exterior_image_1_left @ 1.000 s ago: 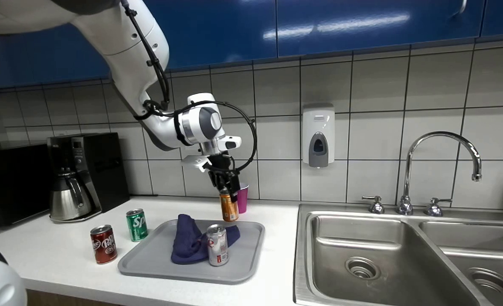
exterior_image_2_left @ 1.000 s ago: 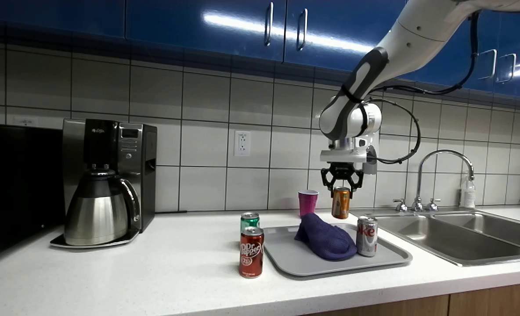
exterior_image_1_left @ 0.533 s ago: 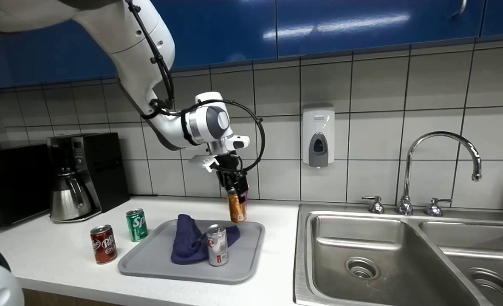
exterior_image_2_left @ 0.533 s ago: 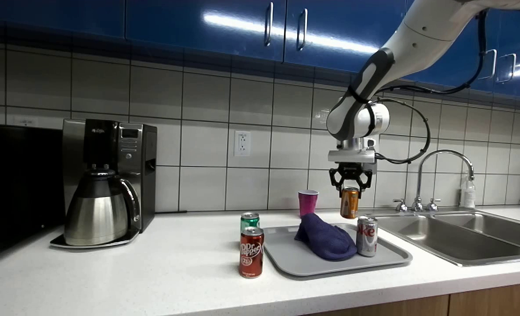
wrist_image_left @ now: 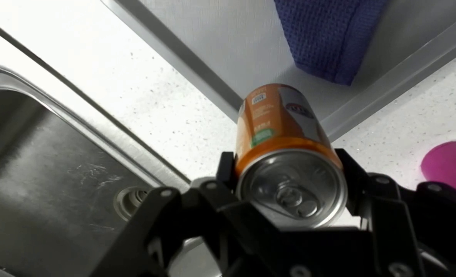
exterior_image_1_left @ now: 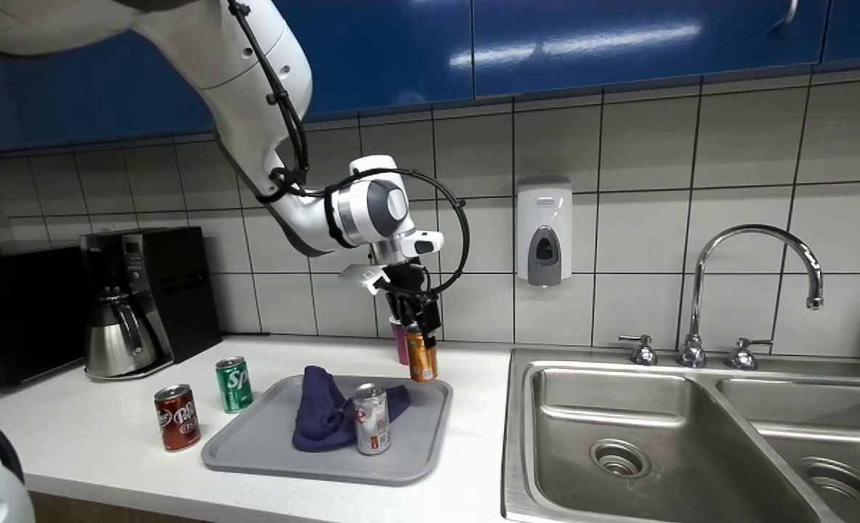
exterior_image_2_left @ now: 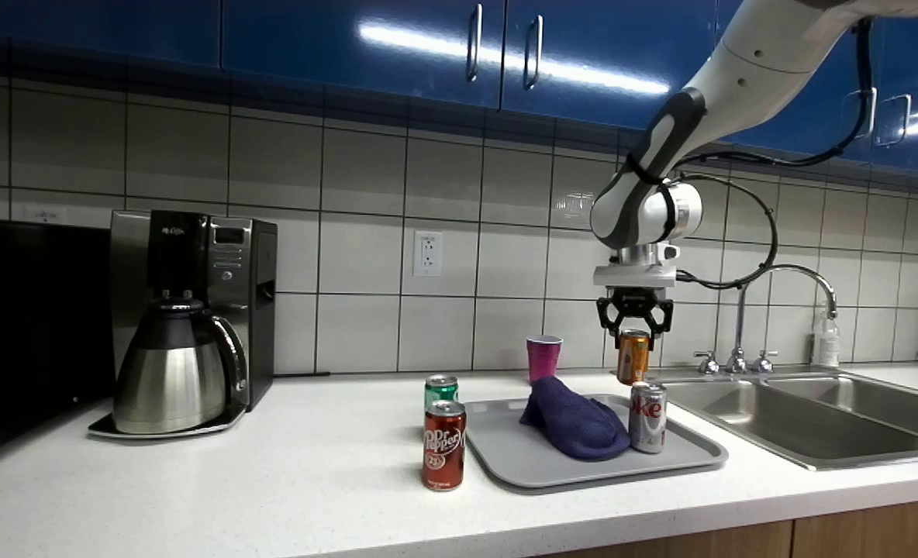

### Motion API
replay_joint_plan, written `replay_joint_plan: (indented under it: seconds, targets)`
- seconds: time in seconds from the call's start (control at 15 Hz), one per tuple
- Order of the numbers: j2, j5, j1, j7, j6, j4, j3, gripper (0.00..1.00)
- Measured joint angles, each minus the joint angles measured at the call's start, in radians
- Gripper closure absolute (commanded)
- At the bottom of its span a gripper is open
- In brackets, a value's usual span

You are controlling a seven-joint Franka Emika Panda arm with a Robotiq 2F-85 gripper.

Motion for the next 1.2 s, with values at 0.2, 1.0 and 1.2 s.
replay_joint_plan:
  seconds: [0.2,1.0,1.2]
  targets:
    - [0.003,0.0,-0.013,0.0,0.0,0.0,-0.009,0.61]
    - [0.055,0.037,-0.081,0.0,0.0,0.045,-0.043,0.61]
    - [0.081,0.053,-0.088,0.0,0.0,0.065,-0.049,0.61]
